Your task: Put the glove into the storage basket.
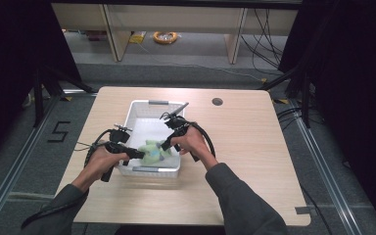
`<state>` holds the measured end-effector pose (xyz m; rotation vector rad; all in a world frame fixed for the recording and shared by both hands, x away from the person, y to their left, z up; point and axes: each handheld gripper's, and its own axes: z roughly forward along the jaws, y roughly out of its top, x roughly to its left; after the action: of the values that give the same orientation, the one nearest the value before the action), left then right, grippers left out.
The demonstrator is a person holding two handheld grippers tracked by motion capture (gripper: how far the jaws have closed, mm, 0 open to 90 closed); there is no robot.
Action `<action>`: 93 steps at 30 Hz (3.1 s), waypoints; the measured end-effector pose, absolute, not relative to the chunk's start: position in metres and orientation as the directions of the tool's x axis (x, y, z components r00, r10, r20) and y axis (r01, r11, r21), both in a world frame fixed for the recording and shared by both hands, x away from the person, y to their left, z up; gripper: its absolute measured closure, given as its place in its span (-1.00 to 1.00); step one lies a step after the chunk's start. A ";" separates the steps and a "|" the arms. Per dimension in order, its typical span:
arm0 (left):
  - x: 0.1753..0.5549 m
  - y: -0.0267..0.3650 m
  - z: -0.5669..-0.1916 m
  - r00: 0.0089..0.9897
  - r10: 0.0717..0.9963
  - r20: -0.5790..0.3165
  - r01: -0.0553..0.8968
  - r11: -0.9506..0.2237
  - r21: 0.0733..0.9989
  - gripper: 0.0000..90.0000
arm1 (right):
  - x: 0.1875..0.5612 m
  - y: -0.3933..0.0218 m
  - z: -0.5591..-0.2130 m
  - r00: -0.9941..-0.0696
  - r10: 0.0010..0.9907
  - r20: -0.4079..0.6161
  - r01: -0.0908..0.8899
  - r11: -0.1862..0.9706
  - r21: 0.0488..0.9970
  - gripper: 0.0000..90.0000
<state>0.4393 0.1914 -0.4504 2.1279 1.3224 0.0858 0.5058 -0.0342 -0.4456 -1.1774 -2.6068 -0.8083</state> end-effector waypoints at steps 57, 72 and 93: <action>0.356 0.145 -0.403 0.646 0.701 -0.302 0.589 -0.206 0.781 -0.38 | 0.437 -0.119 -0.374 -0.769 0.602 0.217 0.568 0.487 0.663 -0.05; 0.333 0.122 -0.419 0.710 0.636 -0.303 0.564 -0.255 0.785 -0.54 | 0.404 -0.160 -0.374 -0.760 0.608 0.229 0.557 0.428 0.712 -0.16; 0.307 0.107 -0.437 0.744 0.612 -0.267 0.525 -0.290 0.800 -0.60 | 0.362 -0.199 -0.393 -0.746 0.630 0.219 0.525 0.353 0.774 -0.27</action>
<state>0.3067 0.1071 -0.4373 1.9574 0.8659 0.1107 0.3617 -0.1993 -0.3929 -1.1485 -2.6779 -1.4585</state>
